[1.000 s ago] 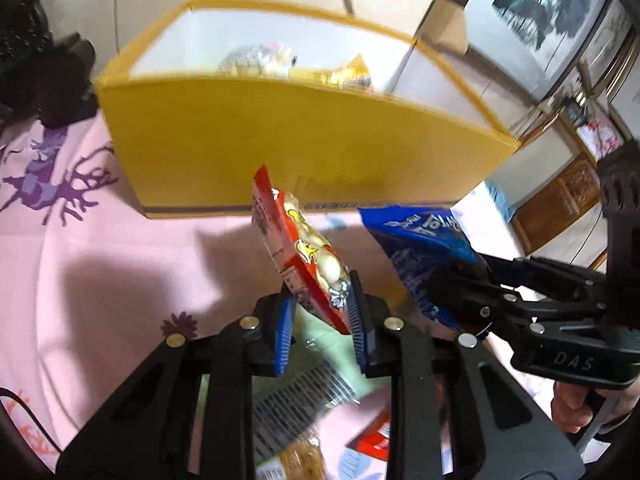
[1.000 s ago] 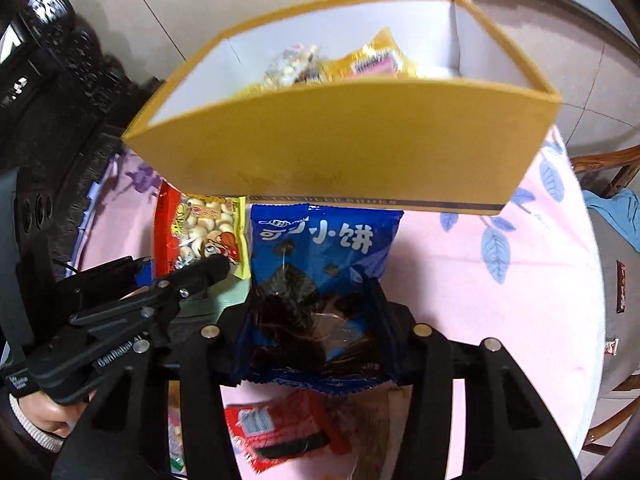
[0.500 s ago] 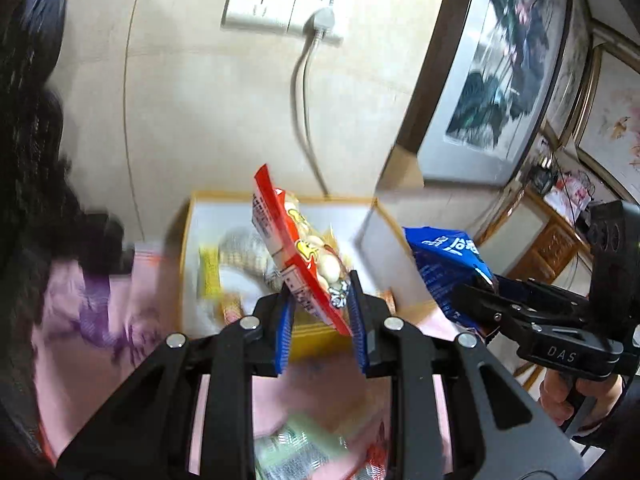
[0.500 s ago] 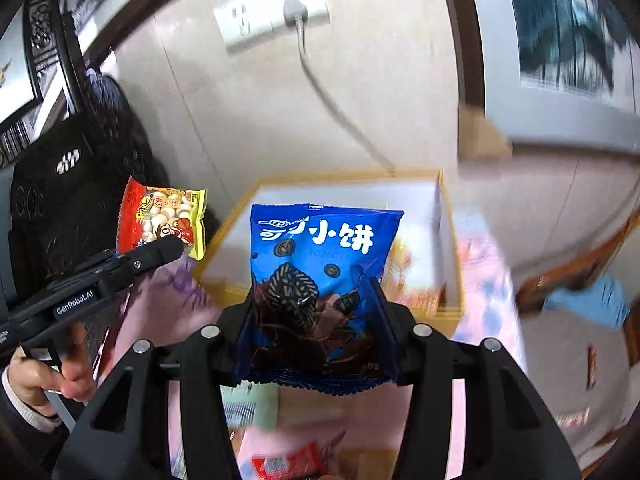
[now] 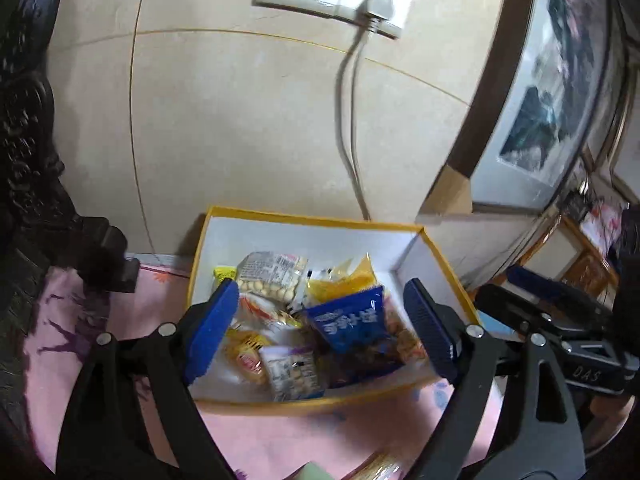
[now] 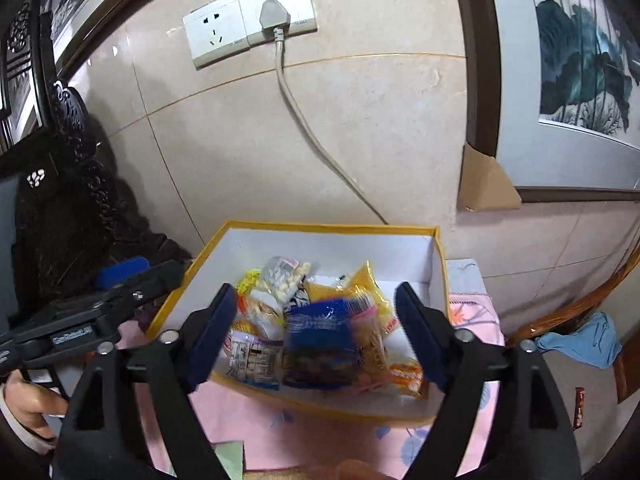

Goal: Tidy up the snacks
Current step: 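Carry both packets into the yellow box and open both tools, then move both open tools back to the remaining packets on the cloth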

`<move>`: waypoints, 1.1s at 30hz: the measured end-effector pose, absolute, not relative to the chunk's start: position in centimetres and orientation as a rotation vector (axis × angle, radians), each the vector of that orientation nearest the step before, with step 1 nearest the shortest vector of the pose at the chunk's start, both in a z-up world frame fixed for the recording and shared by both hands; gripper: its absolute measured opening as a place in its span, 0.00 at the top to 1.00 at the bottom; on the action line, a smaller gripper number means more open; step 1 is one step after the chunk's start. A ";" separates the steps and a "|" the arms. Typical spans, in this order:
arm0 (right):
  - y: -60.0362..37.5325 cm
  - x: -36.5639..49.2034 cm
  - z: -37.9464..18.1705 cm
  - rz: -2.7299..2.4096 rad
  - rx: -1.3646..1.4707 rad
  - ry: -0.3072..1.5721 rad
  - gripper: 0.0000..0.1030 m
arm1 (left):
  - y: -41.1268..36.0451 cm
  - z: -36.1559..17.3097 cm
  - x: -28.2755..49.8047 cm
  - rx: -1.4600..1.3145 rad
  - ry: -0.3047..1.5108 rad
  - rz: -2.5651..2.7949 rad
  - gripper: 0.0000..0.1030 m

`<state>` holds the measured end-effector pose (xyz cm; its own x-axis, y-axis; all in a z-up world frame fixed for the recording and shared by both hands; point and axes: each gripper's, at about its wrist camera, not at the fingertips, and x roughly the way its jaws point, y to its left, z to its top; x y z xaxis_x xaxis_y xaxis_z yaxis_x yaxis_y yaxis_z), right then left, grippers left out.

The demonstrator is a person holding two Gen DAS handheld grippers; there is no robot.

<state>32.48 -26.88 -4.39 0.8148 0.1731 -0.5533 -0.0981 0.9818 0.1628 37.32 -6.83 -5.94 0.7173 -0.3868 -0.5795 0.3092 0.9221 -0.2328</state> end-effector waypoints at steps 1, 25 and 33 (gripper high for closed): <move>-26.9 32.1 -4.5 0.147 0.137 0.609 0.03 | -6.7 -5.9 36.8 -0.116 0.674 -0.384 0.16; -26.3 18.8 -20.6 0.096 0.084 1.108 0.01 | 2.2 -17.6 14.4 -0.155 1.017 -0.170 0.10; -26.5 19.2 -23.6 0.020 0.075 1.229 0.01 | 2.7 -19.2 13.3 -0.165 1.069 -0.151 0.10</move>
